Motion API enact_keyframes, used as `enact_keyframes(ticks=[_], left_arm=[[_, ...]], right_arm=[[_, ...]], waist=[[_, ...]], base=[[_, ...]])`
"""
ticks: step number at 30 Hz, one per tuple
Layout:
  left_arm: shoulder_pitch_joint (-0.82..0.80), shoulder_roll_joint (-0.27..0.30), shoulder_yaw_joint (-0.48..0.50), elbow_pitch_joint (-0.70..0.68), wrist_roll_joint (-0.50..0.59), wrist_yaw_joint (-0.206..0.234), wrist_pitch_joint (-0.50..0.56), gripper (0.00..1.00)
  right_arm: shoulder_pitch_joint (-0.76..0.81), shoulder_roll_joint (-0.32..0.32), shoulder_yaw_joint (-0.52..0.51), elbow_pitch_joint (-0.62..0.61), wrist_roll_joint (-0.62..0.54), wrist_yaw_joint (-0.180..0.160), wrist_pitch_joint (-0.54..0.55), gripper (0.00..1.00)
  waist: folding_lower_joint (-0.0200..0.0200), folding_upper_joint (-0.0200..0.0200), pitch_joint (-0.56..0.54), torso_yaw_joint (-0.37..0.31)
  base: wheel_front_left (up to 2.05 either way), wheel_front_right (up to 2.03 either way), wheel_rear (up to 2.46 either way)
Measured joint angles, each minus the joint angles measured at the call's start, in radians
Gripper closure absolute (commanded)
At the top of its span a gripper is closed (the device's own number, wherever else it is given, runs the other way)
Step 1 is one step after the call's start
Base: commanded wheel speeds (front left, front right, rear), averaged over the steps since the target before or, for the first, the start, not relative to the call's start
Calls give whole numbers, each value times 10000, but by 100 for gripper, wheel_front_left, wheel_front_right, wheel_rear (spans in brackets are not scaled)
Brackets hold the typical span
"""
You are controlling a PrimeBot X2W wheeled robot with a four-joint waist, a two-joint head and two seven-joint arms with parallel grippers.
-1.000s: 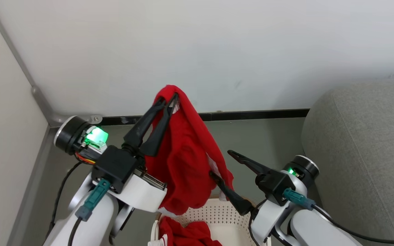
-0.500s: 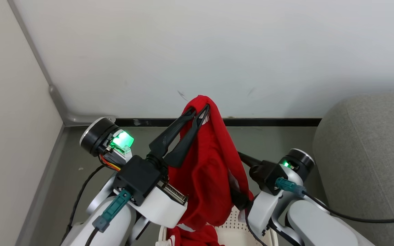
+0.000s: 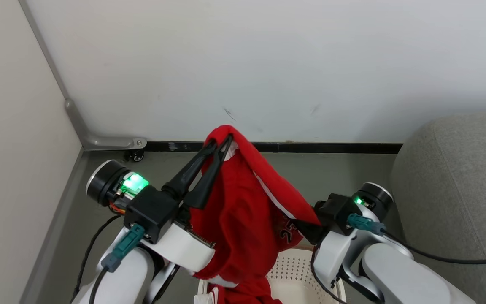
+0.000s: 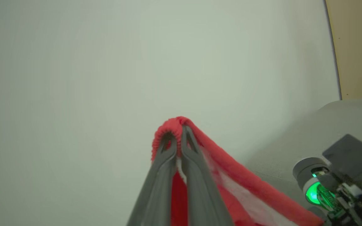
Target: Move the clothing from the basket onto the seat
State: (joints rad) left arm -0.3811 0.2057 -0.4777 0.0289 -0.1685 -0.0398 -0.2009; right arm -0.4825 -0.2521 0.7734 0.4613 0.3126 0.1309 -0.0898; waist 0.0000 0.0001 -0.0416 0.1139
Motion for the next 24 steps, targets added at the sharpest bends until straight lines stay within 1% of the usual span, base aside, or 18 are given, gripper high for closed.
enact_keyframes(ticks=[5,9,14,15,16,17,18,24], left_arm=[[362,42,359,510,-305,138,73,100],[653,31,470,855,-616,167,69,100],[1023,-213,487,1099,-932,165,54,100],[1083,-267,472,1143,-1018,163,54,78],[1151,-313,466,1189,-1118,163,33,61],[1214,-343,451,1237,-1198,159,-25,35],[1285,-372,430,1271,-1235,132,-31,0],[1557,-464,334,1444,-1283,127,-77,0]], right_arm=[[79,-280,-328,-52,236,0,-205,100],[172,-412,-696,-121,447,0,-349,100],[370,-454,-1258,-199,821,0,-502,100],[377,-470,-1388,-215,876,0,-525,100],[381,-489,-1523,-228,941,0,-543,100],[384,-512,-1636,-253,980,0,-573,100],[391,-541,-1743,-272,1028,0,-608,100],[532,-755,-2445,-280,1114,0,-700,100]], waist=[[0,0,32,-173],[0,0,45,-346],[0,0,48,-588],[0,0,47,-639],[0,0,45,-688],[0,0,43,-736],[0,0,40,-785],[0,0,22,-1058]], base=[[0,0,0],[0,0,0],[0,0,0],[0,0,0],[0,0,0],[0,0,0],[0,0,0],[0,0,0]])
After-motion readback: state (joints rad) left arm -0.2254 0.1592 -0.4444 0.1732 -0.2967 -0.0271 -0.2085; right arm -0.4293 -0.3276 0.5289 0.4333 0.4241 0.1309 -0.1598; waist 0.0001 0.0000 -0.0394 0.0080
